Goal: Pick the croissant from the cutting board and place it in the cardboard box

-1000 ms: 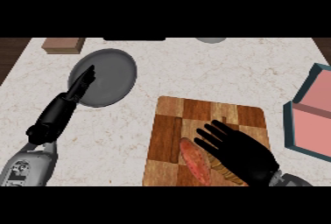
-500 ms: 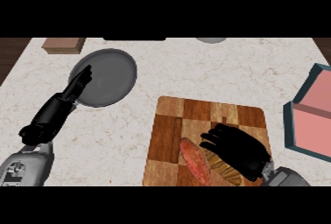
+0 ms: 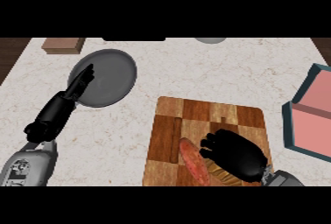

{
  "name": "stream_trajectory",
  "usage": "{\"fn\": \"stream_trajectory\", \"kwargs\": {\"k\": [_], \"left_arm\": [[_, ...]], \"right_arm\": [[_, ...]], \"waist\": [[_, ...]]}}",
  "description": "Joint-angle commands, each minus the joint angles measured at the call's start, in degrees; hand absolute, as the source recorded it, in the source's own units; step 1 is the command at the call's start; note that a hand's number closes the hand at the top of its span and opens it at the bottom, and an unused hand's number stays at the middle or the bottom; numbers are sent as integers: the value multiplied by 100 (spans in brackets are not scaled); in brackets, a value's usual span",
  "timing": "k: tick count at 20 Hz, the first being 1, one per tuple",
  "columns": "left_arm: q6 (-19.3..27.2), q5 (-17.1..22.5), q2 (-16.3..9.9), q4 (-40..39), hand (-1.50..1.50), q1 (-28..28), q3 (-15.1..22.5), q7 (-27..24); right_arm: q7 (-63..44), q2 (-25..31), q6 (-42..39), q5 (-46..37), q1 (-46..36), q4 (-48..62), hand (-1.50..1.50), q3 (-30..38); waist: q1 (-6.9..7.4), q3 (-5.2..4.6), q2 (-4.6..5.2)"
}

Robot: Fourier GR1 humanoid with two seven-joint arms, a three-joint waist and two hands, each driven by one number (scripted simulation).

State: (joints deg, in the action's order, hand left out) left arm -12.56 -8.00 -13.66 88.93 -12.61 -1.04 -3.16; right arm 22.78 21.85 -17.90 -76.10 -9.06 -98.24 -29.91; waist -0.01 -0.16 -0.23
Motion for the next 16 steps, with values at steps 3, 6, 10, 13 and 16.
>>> {"fn": "stream_trajectory", "kwargs": {"k": [3,6,10,13,16], "left_arm": [[-142,101,-139,-36,0,-20,-188,65],[28,-51,-48,-103,0,264,-151,-234],[24,-112,3,-138,0,304,-102,-410],[-100,-21,-13,141,0,286,-75,-47],[-243,75,-102,203,0,263,-148,-182]], "right_arm": [[214,143,22,496,1343,-822,150,-96],[496,548,321,905,2401,-1497,150,-35],[883,993,866,1269,3046,-2522,150,345],[999,1094,1164,1319,3384,-3140,150,495],[1070,1260,966,1745,3348,-3798,150,1167]], "waist": [[-98,16,7],[-184,16,-8],[-133,14,0],[-95,18,-9],[-79,16,3]]}}
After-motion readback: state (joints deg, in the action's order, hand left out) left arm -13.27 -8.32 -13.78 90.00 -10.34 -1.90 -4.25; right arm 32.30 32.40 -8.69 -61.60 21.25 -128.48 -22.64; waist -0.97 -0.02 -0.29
